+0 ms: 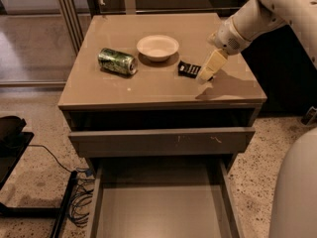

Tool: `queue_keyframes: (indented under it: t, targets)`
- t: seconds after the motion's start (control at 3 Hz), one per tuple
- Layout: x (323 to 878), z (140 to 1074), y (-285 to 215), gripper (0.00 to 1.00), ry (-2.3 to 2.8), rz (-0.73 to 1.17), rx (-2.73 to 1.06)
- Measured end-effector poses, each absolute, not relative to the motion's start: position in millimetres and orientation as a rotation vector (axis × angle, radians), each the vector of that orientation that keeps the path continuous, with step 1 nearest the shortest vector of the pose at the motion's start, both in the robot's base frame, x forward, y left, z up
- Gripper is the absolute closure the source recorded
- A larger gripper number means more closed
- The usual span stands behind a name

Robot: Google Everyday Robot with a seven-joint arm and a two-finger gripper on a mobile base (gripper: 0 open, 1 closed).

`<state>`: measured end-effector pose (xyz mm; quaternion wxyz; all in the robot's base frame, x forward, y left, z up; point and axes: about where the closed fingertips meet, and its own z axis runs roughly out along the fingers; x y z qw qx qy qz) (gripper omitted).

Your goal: Place rxbar chocolate into middle drawer

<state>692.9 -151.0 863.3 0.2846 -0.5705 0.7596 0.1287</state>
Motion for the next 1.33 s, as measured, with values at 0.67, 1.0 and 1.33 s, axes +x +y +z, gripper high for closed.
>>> queue_keyframes:
  t: [0.67,1.0,1.33]
  targets:
    - [704.5,834.2,-152.0,0.00,2.073,0.340,-1.517]
    - [707.3,823.1,-153.6,0.00,2.093,0.333,-1.510]
    - [708.4,815.2,-153.6,0.00,2.104,0.330,-1.508]
